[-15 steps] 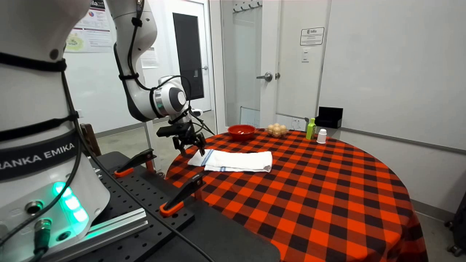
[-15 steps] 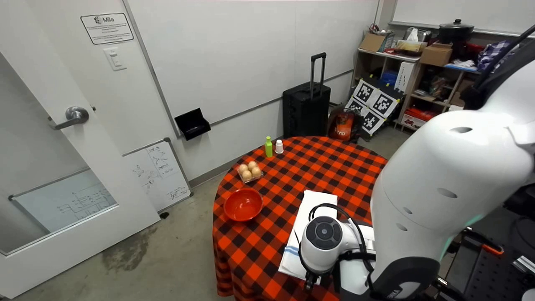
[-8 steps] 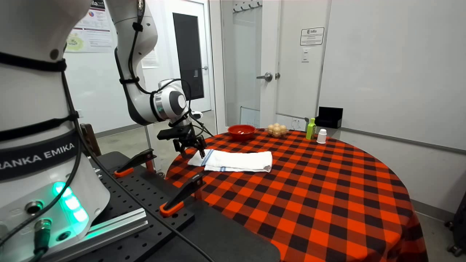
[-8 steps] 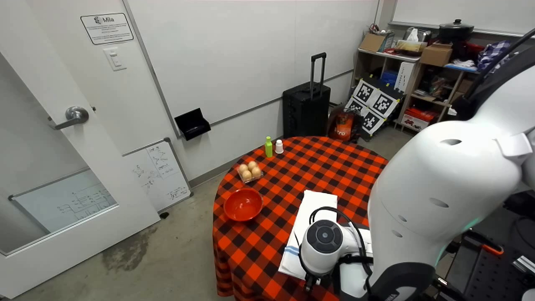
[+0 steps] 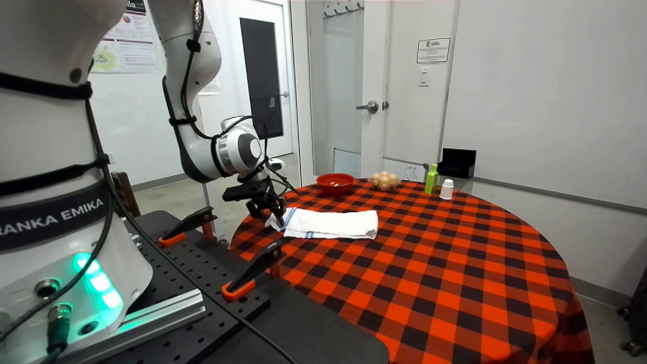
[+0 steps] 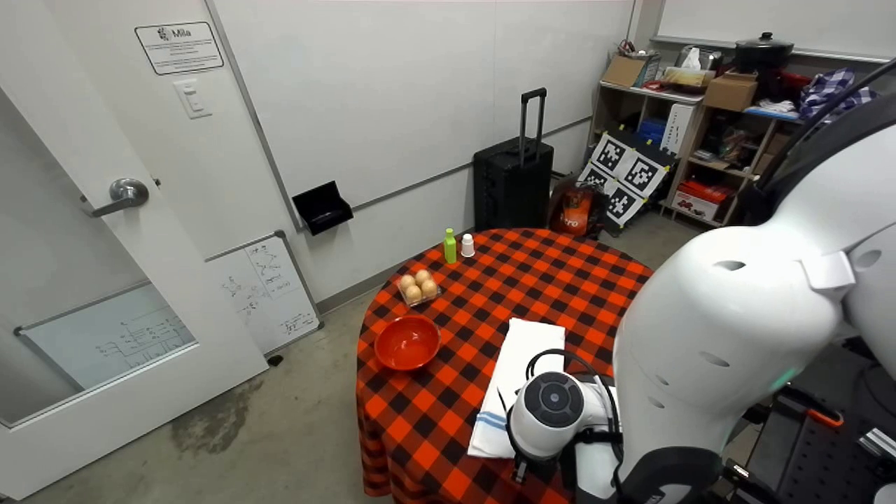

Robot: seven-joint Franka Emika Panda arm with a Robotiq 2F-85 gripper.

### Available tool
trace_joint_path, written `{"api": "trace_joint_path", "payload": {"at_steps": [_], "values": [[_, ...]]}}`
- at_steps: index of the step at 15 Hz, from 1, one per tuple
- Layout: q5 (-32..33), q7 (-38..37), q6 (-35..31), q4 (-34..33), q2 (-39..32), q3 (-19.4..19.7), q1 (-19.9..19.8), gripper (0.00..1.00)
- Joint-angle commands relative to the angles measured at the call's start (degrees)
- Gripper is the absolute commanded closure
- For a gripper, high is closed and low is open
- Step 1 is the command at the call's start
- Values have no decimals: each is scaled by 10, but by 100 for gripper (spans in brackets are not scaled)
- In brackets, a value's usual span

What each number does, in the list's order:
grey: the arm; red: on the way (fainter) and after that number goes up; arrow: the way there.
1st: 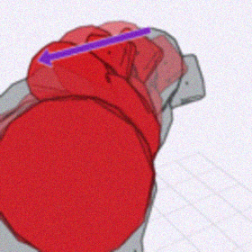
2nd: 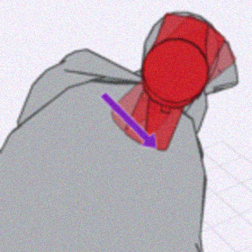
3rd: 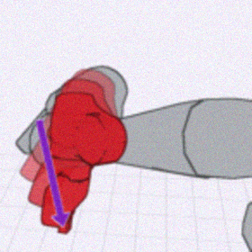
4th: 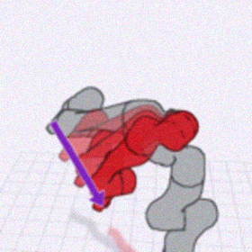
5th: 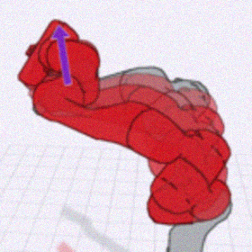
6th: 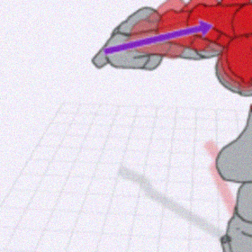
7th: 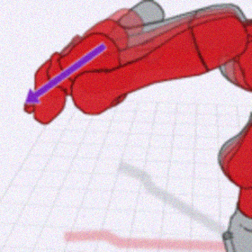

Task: Move the towel to the left, then straighten it

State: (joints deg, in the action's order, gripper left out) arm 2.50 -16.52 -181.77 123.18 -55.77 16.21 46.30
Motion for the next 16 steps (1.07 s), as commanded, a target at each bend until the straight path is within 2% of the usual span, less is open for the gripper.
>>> {"api": "trace_joint_path", "payload": {"at_steps": [1, 3, 4, 9, 16], "values": [[-22, 21, -22, -10, -23, 21, 20, 84], [-23, 24, -20, -11, -20, 28, 23, 99], [-24, 25, -19, -12, -17, 31, 24, 100], [-28, 28, -20, -26, -4, 49, 22, 98], [-20, 68, -52, -65, -9, 143, 10, 98]]}}
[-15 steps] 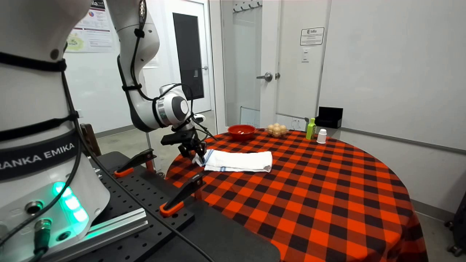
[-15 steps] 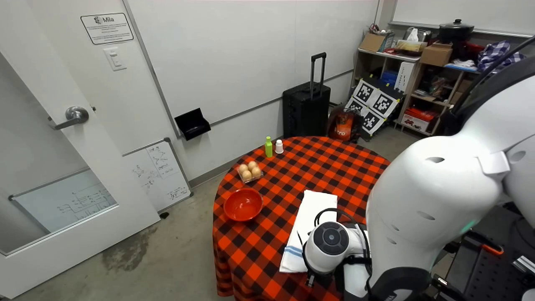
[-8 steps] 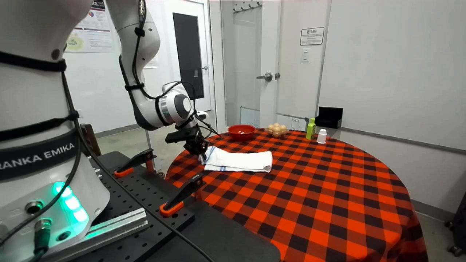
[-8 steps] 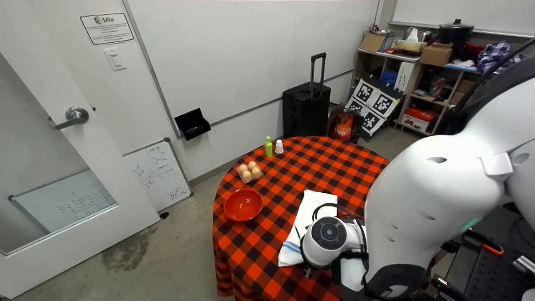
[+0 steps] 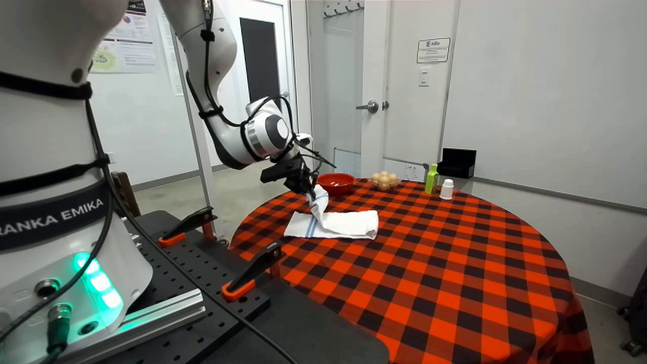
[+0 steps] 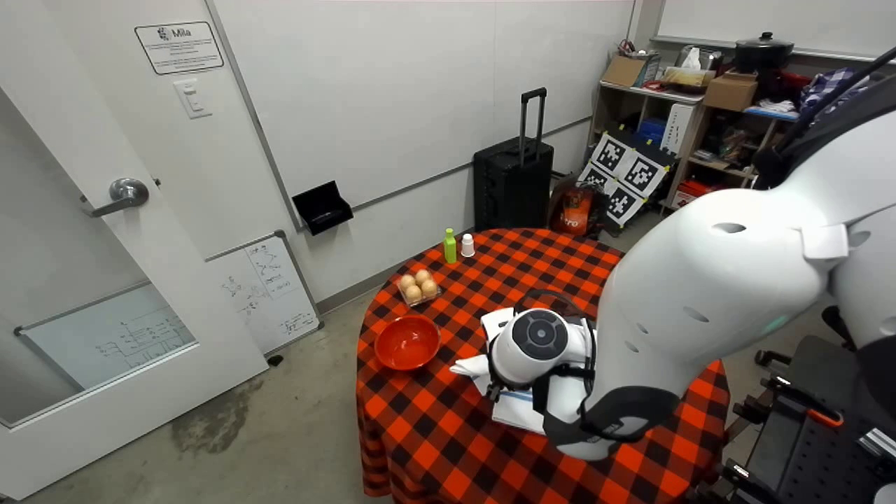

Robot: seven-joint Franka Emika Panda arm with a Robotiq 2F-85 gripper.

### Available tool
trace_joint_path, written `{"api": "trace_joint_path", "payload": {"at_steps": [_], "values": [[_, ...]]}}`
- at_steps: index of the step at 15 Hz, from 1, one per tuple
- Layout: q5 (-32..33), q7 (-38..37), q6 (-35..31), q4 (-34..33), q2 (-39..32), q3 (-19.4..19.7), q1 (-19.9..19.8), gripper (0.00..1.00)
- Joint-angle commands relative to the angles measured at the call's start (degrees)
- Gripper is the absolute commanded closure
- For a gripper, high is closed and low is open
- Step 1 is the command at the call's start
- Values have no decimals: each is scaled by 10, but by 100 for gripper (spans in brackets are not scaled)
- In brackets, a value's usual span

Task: Move the towel to the left, then straighten it

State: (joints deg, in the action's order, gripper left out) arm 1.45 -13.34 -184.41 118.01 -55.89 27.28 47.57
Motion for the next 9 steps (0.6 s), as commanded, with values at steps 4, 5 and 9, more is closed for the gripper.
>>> {"api": "trace_joint_path", "payload": {"at_steps": [4, 5, 9], "values": [[-16, 64, -41, -32, -17, 80, -24, 98], [-19, 67, -44, -38, -21, 93, -28, 98], [-30, 65, -41, -65, -26, 143, -57, 98]]}}
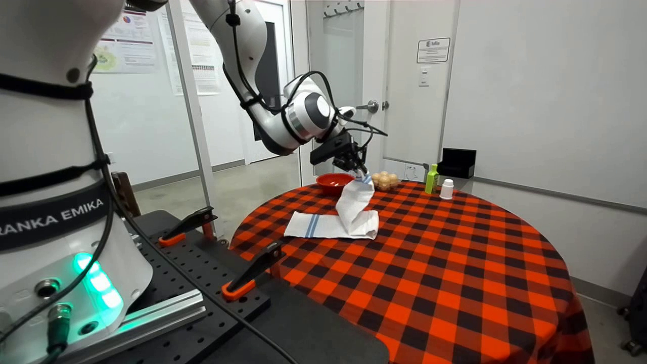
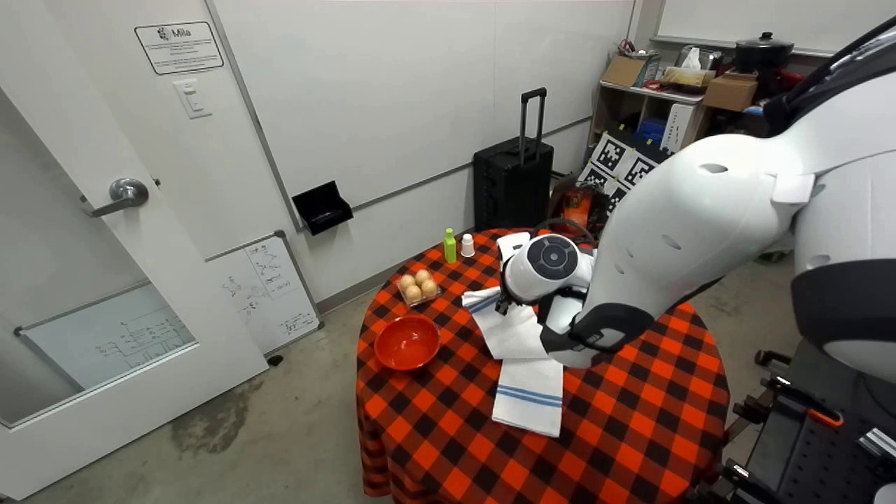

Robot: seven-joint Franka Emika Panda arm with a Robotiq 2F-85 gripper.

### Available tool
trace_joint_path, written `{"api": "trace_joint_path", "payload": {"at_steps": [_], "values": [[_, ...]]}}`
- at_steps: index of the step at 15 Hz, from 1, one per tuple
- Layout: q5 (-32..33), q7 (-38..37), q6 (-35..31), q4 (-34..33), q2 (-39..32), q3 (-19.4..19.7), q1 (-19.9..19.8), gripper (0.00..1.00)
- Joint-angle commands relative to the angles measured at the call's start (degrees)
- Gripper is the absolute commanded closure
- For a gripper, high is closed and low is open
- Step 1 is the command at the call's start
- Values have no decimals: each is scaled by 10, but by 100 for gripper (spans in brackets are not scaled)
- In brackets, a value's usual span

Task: Move the towel to the left, then straighten it

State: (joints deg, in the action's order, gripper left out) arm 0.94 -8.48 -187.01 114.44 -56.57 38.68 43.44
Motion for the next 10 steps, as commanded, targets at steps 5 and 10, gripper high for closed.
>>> {"api": "trace_joint_path", "payload": {"at_steps": [5, 10], "values": [[-42, 7, -8, -65, -29, 66, -55, 98], [-60, -1, 0, -89, -57, 78, -93, 98]]}}
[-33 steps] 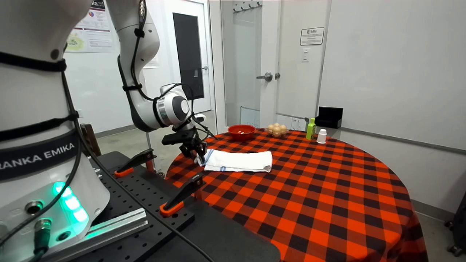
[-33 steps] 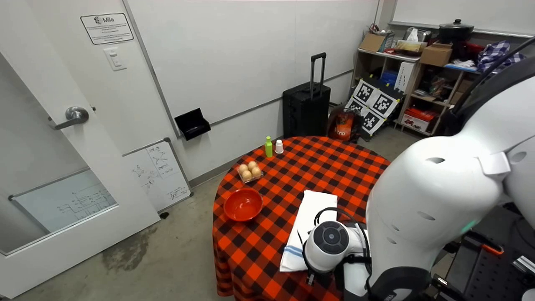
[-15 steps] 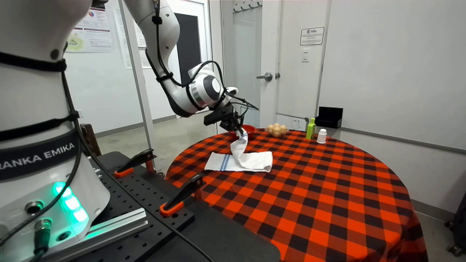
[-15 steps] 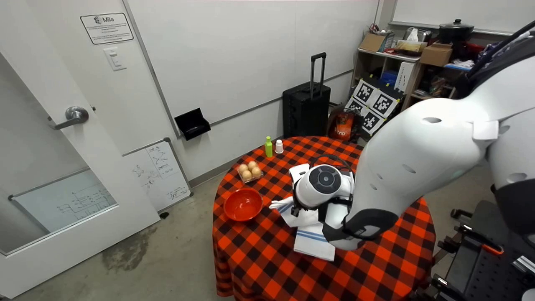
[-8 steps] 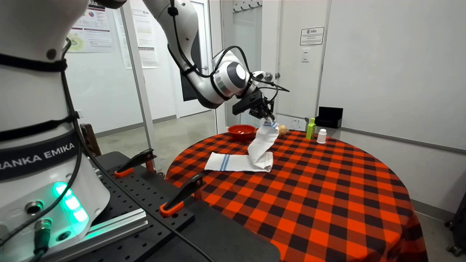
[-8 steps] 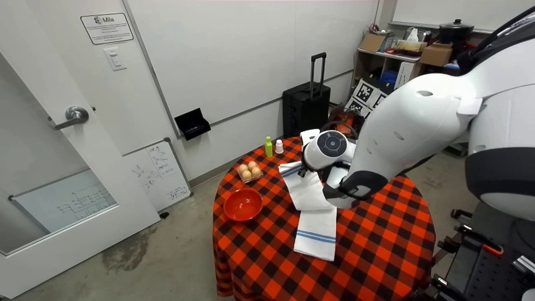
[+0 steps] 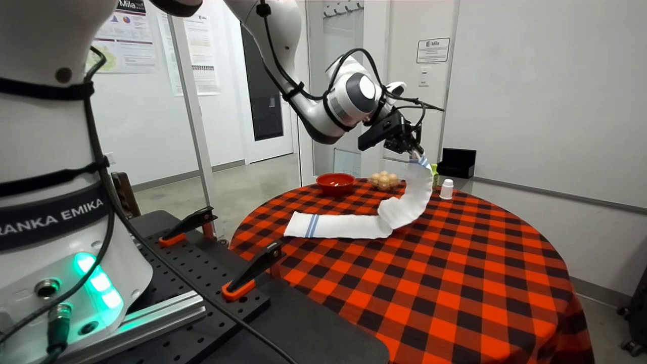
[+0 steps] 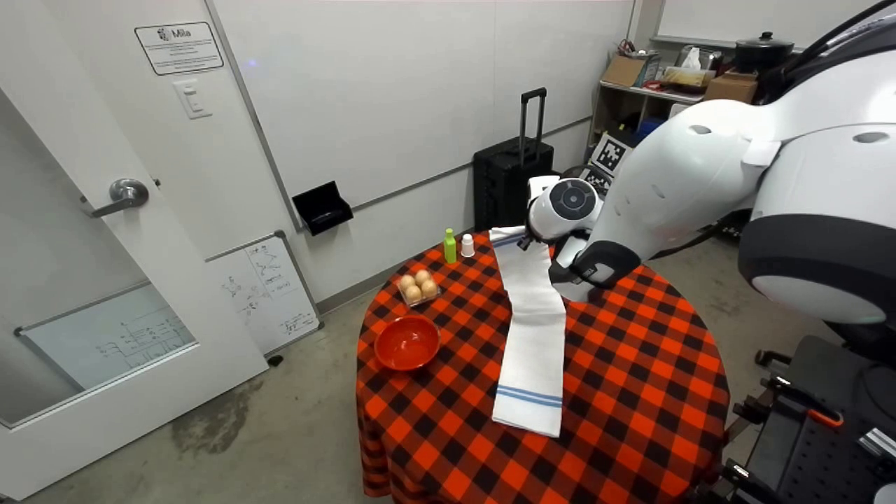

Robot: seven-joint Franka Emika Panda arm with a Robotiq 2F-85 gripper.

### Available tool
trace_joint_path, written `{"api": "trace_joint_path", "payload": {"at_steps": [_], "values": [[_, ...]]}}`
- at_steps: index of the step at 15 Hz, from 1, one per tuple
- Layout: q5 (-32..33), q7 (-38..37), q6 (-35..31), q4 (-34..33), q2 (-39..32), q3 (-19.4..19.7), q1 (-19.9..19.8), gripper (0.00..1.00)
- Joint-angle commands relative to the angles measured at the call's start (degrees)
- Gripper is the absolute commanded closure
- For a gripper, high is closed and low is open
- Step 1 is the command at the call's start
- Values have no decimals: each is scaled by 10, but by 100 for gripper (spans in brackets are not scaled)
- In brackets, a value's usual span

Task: Move the towel to the left, then straighten it

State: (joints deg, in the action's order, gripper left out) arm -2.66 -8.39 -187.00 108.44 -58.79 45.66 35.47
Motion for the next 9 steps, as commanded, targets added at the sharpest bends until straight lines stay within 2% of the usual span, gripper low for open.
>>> {"api": "trace_joint_path", "payload": {"at_steps": [1, 5, 9], "values": [[-28, -3, 2, -33, -40, 8, -21, 98], [-45, -13, 15, -57, -63, 6, -50, 98], [-50, -19, 35, -108, -86, -3, -95, 98]]}}
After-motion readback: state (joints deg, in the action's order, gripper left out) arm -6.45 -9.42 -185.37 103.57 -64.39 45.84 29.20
